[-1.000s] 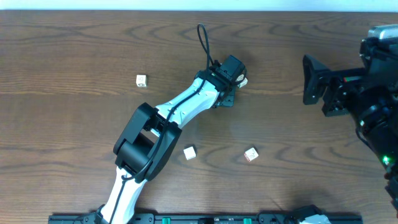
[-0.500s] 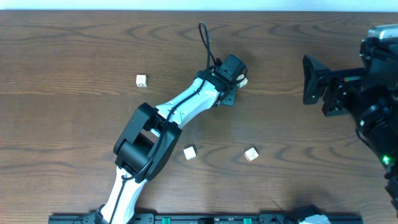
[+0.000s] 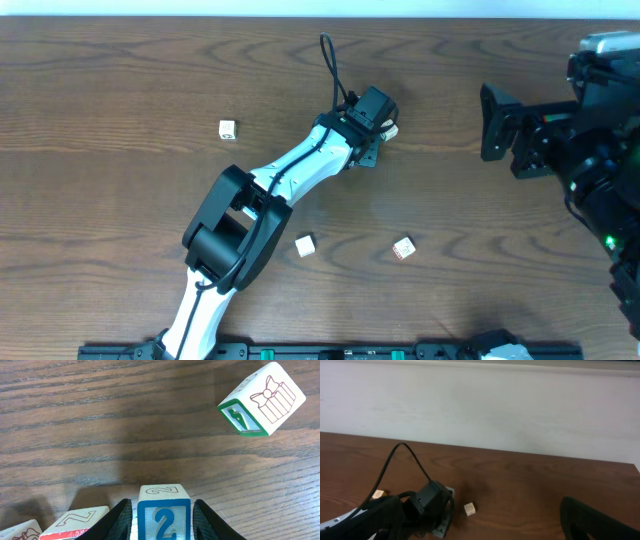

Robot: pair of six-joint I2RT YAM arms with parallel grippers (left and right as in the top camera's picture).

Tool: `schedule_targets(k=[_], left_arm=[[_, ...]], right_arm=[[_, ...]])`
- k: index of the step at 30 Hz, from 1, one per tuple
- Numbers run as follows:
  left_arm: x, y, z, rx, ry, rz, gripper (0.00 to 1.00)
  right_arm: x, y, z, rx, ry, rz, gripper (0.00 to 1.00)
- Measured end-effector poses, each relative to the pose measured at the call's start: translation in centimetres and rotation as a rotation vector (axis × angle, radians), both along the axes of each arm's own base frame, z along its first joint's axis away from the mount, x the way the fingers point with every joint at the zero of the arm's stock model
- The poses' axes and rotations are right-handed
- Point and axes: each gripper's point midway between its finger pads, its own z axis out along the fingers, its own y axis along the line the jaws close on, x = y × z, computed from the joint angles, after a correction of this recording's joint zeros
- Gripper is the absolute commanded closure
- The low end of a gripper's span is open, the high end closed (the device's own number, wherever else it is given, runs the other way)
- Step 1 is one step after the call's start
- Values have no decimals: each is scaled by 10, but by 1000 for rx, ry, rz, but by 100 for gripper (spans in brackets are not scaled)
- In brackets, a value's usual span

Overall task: Spell out Ai2
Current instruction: 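Lower the '2' block right of the 'I' block and release, then bring both grippers down to either end of the 'A I 2' row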

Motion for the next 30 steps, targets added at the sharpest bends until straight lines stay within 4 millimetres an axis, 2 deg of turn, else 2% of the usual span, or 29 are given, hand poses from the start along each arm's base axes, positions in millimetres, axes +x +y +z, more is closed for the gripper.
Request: schedule_targets(k=[5,9,15,18,21,24,28,30], left_arm=[[5,2,3,13,-21,6,55],[12,-1,14,20,-52,-12,53],[25,0,45,54,-94,-15,46],[37,9,64,81,-127,5,46],[49,30,75,119,-135,37,46],[61,76,80,176,-97,101,46],[72,119,94,208,-59,161,46],[76,136,106,207,-51,186,46]], right_arm=[[0,0,0,0,0,0,1],[0,0,0,0,-1,0,1],[-4,-2,3,2,-12,-5,2],[-7,-9,4,-9,-18,-38,3],[-10,-18,2,-28,-9,-78,4],[-8,-26,-5,-43,18,-116,4],[5,-34,-24,-58,98,-152,6],[19,-33,-37,-69,146,-157,6]])
